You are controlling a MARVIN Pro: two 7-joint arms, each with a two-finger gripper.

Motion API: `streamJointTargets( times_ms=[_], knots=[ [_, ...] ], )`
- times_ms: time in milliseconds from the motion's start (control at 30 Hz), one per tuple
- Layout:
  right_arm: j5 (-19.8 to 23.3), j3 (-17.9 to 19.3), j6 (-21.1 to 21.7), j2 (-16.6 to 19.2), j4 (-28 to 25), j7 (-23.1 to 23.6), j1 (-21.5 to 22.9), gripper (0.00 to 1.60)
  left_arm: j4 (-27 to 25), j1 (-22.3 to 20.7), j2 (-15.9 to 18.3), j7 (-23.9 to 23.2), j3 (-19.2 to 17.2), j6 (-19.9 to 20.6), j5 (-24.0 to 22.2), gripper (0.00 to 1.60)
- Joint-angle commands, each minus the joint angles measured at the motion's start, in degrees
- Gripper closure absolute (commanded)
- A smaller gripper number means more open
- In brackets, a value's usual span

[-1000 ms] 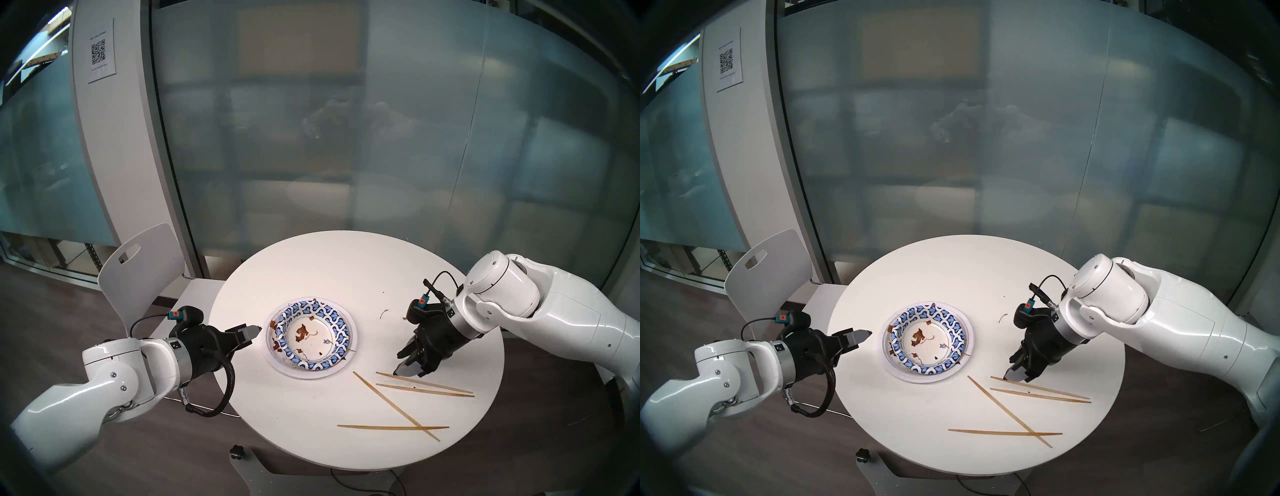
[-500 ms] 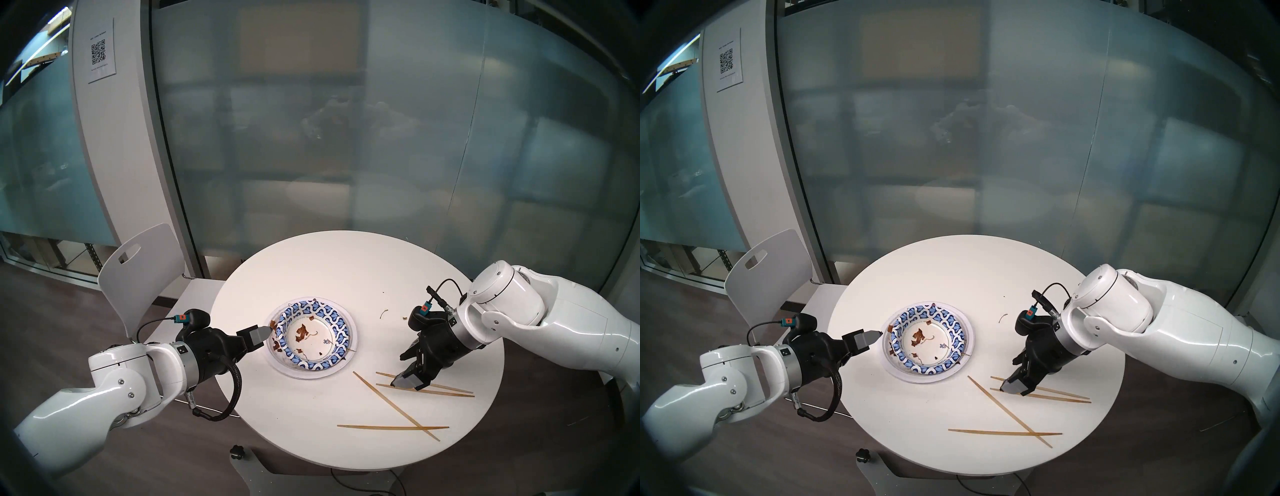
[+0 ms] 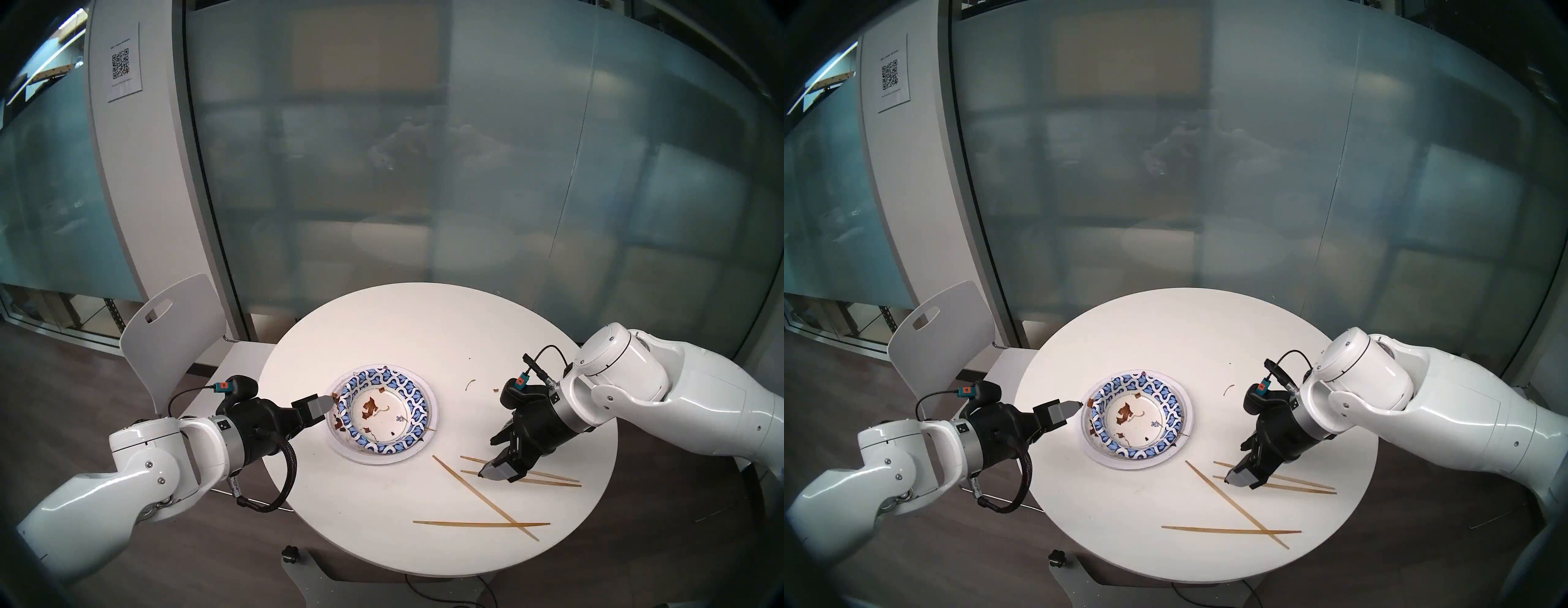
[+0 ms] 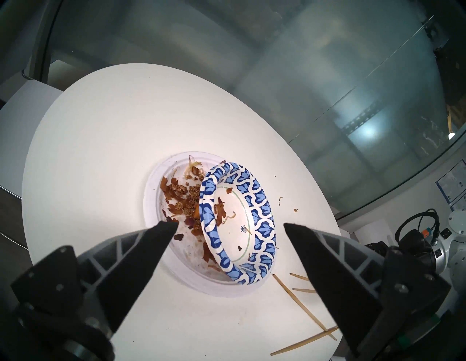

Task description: Stack the plates into one stack

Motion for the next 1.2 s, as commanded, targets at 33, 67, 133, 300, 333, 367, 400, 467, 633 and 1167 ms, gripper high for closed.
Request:
streamJointTargets(
  times_ms=[33,67,133,300,333,367,400,467,633,1167],
  knots=[
    [2.6,-1.1,-0.1,0.1,-4.1,-6.1,-2.4,0.0,-0.1,0.1,-0.1,-0.1,-0.2,-0.4,0.4,0.0],
    [2.9,-1.3,-0.1,0.0,-4.8,-7.8,-2.7,0.0,-0.2,0.1,-0.2,-0.1,0.0,-0.5,0.4,0.0],
    [3.9,-1.5,-0.1,0.0,-5.7,-9.7,-3.1,0.0,-0.4,0.1,-0.4,0.0,0.2,-0.6,0.6,0.0],
    [5.0,-3.4,-0.1,1.3,-9.2,-15.1,-3.4,0.0,-0.9,0.2,-0.8,0.1,0.1,-0.9,0.6,0.0],
    [5.1,-3.5,-0.1,1.5,-9.6,-15.8,-3.6,0.0,-0.9,0.2,-0.8,0.2,0.1,-0.9,0.6,0.0],
    [5.3,-3.8,-0.1,1.9,-10.4,-16.5,-3.6,0.0,-1.0,0.2,-0.8,0.2,0.0,-1.0,0.6,0.0],
    [5.7,-4.4,-0.1,2.3,-11.0,-17.4,-3.4,0.0,-0.9,0.2,-0.8,0.2,0.0,-0.9,0.6,0.0],
    [5.0,-5.9,-0.1,2.7,-12.0,-18.3,-2.7,0.0,-0.8,0.2,-0.9,0.3,0.0,-0.9,0.6,0.0],
    [6.4,-9.4,-0.1,2.6,-12.5,-22.5,-1.4,0.0,-0.5,0.3,-0.9,0.2,0.0,-0.9,0.8,0.0],
    [8.7,-17.9,-0.1,0.8,-9.6,-27.8,5.2,0.0,-0.1,0.3,-1.2,0.1,-0.6,-0.8,0.7,0.0]
  ],
)
